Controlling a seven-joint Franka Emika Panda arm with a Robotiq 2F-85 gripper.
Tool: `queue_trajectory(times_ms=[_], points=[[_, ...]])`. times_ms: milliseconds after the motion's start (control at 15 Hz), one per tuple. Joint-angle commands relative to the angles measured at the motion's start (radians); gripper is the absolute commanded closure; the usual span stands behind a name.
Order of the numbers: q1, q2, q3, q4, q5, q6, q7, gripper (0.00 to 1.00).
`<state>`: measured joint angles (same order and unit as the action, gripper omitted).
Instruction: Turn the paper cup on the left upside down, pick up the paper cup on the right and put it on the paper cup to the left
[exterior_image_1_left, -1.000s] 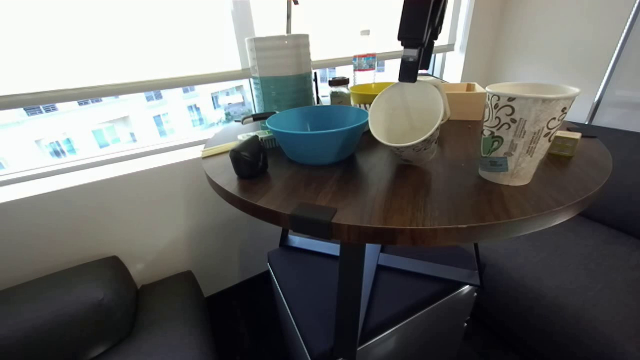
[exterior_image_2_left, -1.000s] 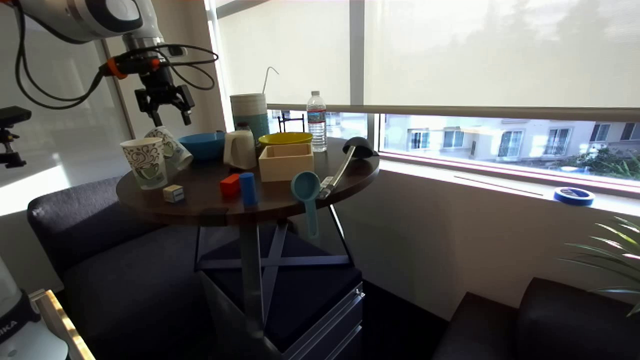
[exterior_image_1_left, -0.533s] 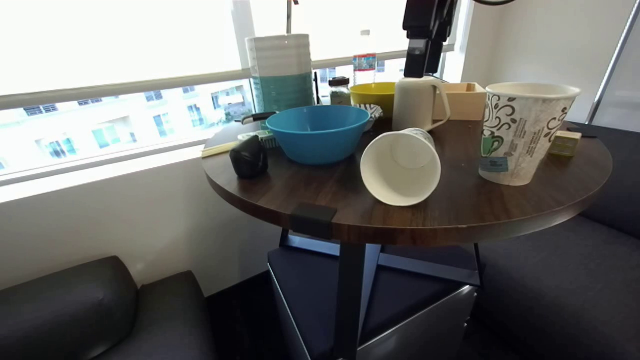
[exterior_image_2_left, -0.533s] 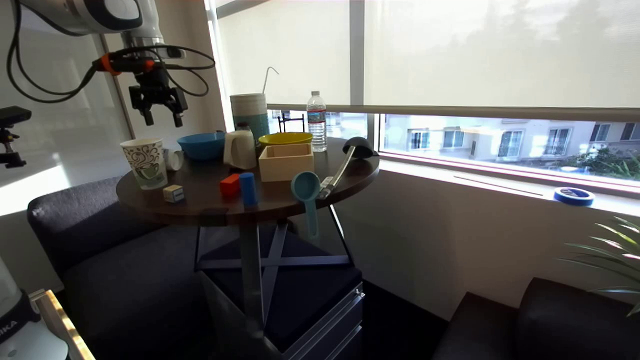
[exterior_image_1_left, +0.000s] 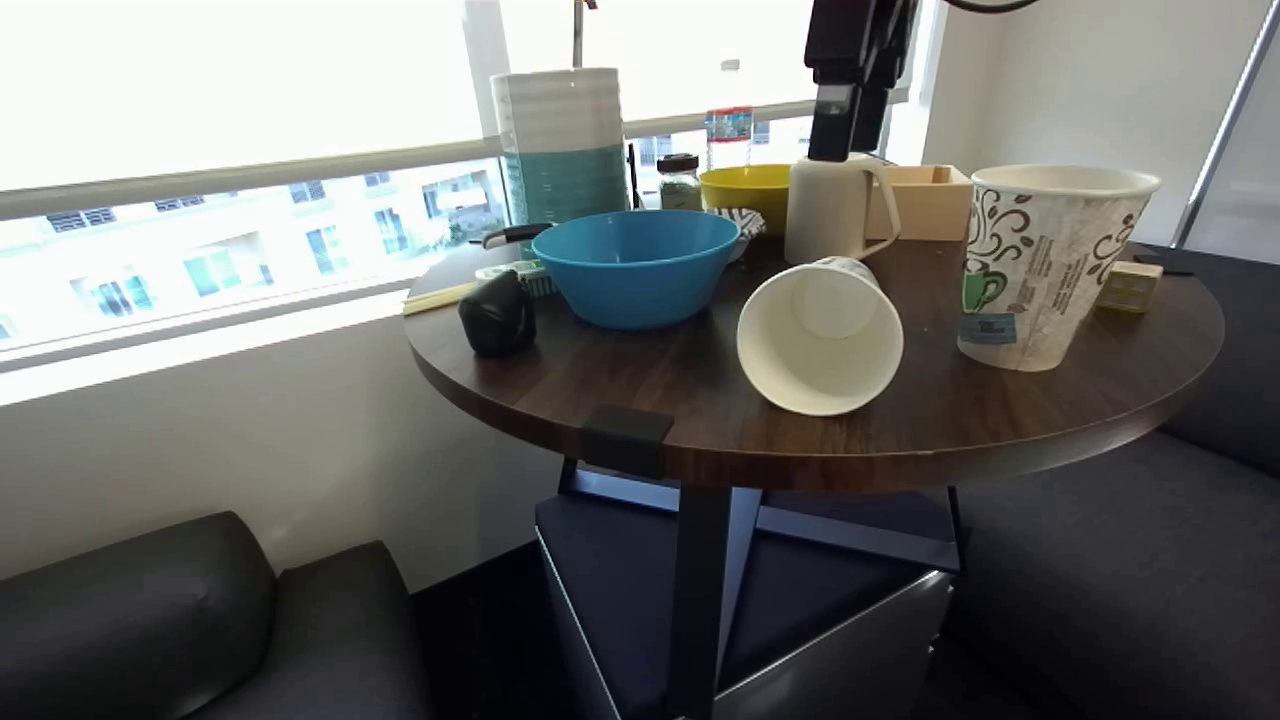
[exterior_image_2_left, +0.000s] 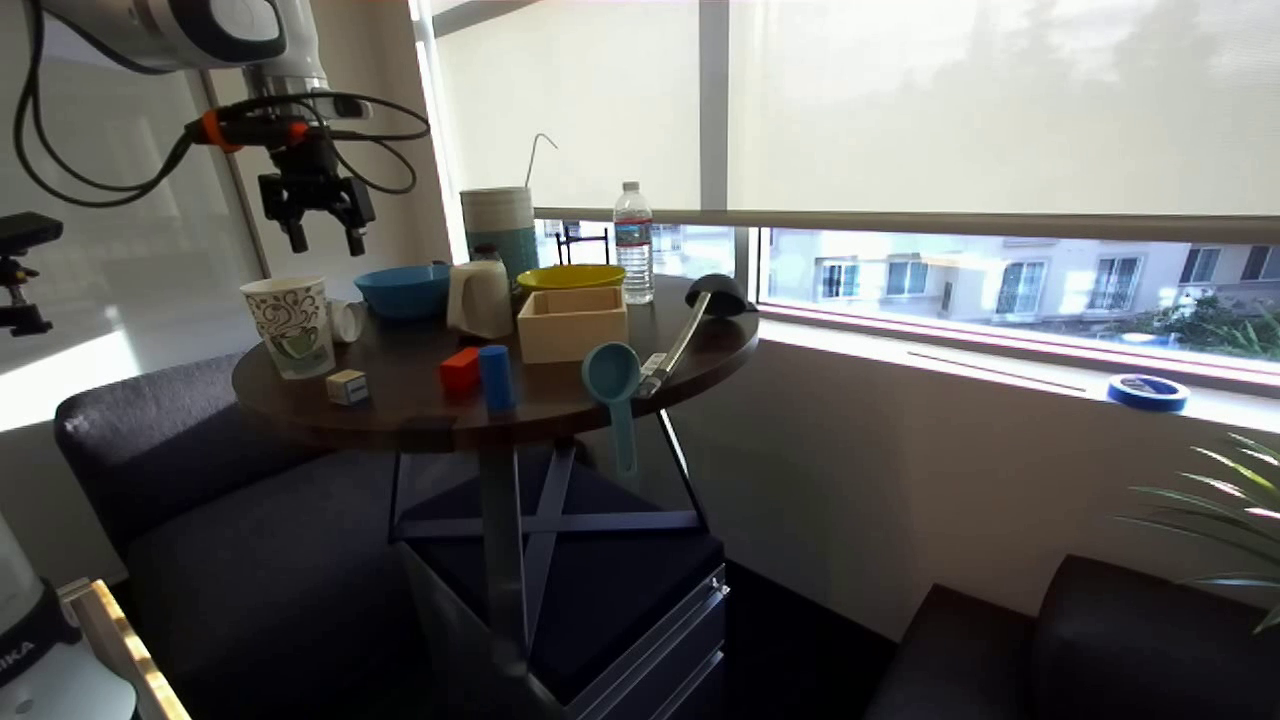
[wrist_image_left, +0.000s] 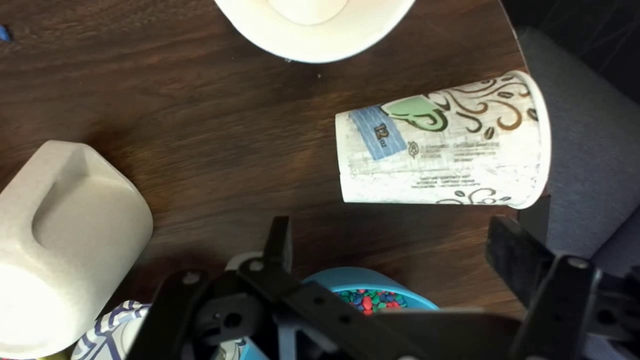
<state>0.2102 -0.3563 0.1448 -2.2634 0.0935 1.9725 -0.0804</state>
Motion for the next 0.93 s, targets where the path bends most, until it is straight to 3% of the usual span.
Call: queue_trajectory(times_ms=[0,400,867], points=[[-0.013,0.019,0.048,0.017,-0.018,-0.04,0.142,0.0],[-0.032,0.027,0.124,0.006,-0.014,-0.022,0.499,0.0],[-0.077,0.038,0.135,-0.043,0.013,0.041,0.83,0.0]])
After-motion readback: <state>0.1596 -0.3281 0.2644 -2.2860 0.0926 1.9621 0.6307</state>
